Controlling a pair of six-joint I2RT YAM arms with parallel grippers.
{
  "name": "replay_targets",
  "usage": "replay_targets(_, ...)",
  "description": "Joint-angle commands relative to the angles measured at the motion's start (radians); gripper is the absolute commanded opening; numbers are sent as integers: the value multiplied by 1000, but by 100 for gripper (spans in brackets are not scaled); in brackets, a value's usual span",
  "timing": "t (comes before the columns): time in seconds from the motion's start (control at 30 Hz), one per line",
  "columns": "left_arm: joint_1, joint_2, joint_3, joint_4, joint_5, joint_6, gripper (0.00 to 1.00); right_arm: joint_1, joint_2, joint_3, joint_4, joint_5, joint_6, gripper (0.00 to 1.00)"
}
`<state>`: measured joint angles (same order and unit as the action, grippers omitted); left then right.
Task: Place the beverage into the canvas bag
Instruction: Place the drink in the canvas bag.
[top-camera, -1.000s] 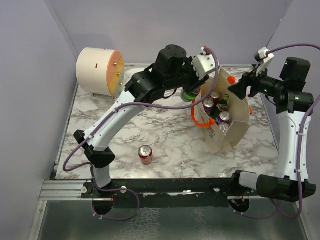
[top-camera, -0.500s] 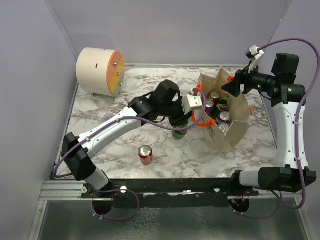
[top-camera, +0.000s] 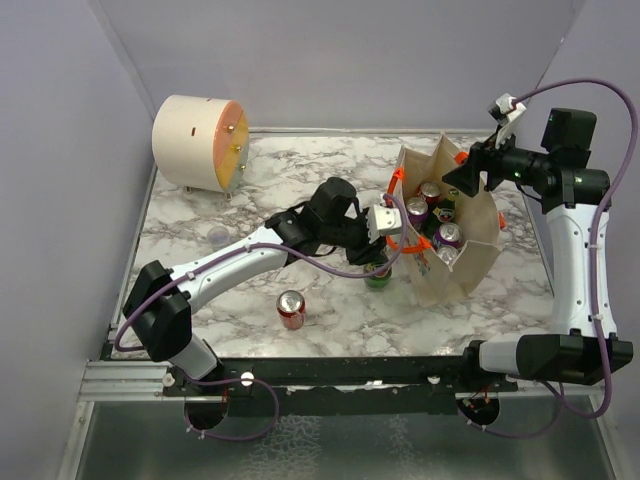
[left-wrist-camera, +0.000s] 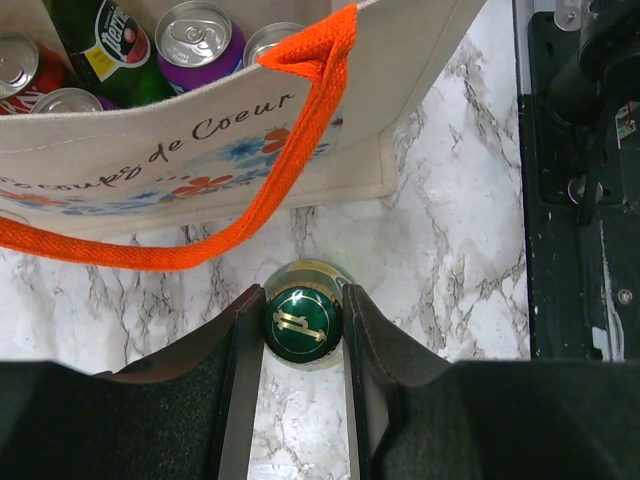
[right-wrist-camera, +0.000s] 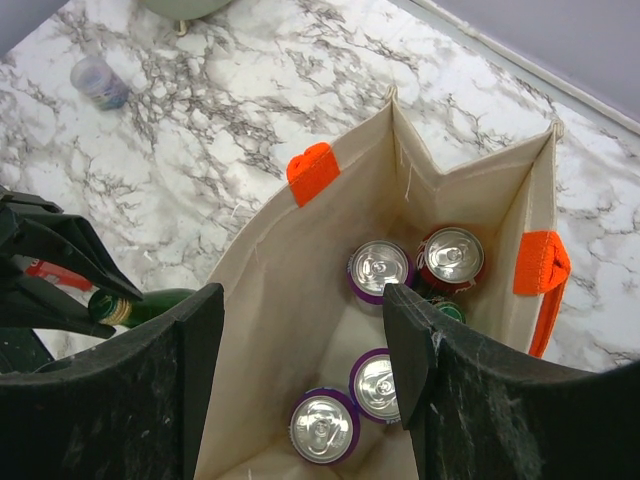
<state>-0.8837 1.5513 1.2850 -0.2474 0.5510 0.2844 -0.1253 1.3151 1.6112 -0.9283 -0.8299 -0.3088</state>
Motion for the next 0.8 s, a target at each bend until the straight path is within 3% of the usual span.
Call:
replay_targets(0.0,-8,-45,-19,165,88,42,0,3,-16,-19,-28,-32,-38,64)
replay_targets(0.4,-23,-38,-45,112,123,128,0,4,-20,-29,-64,-38,-95,65)
replay_targets(0.77,-24,-25,-53,83,128,134,14,16,-28,-48,-92,-25,-165,66)
